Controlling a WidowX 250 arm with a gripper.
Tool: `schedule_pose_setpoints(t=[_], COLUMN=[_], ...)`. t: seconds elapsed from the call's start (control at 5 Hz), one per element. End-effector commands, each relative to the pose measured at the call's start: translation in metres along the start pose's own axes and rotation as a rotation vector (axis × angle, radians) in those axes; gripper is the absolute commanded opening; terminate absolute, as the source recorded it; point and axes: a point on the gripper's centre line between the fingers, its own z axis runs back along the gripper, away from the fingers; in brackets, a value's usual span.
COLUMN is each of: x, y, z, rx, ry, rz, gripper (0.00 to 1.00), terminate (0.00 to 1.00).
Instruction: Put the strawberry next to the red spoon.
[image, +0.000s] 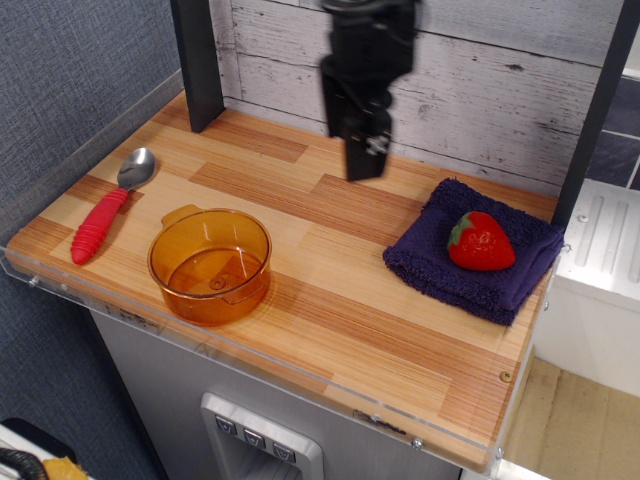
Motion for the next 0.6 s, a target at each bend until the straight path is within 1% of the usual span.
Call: schedule_pose_setpoints(t=[0.0, 0.2, 0.4], x=[0.035, 0.045, 0.054], y=[-0.033, -0.042, -0.049], z=[0.004, -0.004, -0.011], rx=[0.005, 0.007, 0.023], ry=[0.012, 0.043, 0.077], rz=[-0.044, -0.069, -0.095], gripper=[1.0, 1.0, 1.0], terminate=[0.0, 0.0, 0.0])
